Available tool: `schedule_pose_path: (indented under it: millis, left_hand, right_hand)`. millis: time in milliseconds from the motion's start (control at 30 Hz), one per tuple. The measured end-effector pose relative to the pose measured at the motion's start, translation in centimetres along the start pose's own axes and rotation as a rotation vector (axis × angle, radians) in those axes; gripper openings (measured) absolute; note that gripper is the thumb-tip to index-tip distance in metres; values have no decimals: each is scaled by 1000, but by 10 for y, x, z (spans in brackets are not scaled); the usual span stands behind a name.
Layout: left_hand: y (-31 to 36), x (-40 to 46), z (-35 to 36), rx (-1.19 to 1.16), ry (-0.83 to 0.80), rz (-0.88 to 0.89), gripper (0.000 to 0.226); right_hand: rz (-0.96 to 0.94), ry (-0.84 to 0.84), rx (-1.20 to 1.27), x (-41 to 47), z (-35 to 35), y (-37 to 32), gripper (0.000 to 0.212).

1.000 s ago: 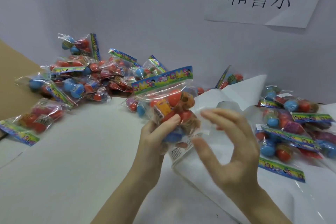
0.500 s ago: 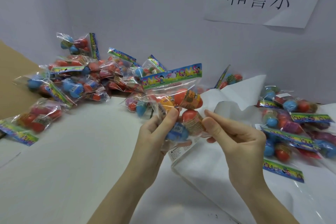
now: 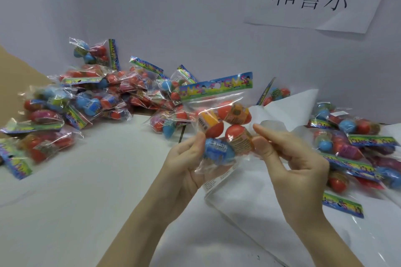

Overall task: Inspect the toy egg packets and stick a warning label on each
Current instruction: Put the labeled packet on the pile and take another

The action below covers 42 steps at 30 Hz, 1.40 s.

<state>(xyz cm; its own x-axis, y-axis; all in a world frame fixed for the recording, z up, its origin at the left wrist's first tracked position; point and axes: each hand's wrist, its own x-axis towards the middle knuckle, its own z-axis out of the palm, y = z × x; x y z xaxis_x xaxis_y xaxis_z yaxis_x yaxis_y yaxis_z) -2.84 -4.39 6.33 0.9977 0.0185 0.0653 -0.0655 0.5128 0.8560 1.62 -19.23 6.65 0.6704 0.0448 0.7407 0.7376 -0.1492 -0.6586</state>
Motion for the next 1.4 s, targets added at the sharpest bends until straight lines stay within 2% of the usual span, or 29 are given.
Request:
schedule_pose_path:
  millis: [100, 233, 467, 600, 667, 733, 833, 1000, 1067, 1200, 1333, 1400]
  left_hand:
    - [4, -2, -2, -24, -105, 10, 25]
    - [1, -1, -3, -58, -124, -11, 32]
    - [-4, 2, -4, -57, -40, -10, 28]
    - [-5, 2, -3, -30, -32, 20, 31]
    - [-6, 2, -3, -11, -28, 42, 25]
    - [-7, 2, -3, 1, -6, 73, 30]
    - [-7, 4, -4, 19, 8, 129, 32]
    - [-8, 4, -5, 91, 12, 161, 34]
    - [-9, 4, -6, 109, 11, 160, 37]
    - [-10, 5, -6, 156, 27, 169, 37]
    - [-12, 5, -7, 160, 47, 165, 37]
    - [-13, 6, -7, 177, 51, 165, 40]
  right_hand:
    - [-32, -1, -33, 3, -4, 3, 22]
    - [51, 41, 42, 4, -6, 5, 16]
    - [247, -91, 172, 3, -5, 7, 13]
    - [301, -140, 129, 3, -3, 7, 11]
    - [342, -137, 149, 3, -2, 7, 15]
    - [362, -168, 150, 3, -2, 7, 19]
    - [326, -211, 82, 3, -1, 4, 16]
    - [273, -130, 42, 5, -3, 0, 9]
    - [290, -153, 48, 7, -5, 3, 3]
    - [264, -170, -55, 7, -6, 8, 21]
    - [82, -80, -237, 5, -6, 6, 19]
    - [98, -88, -222, 5, -7, 5, 22]
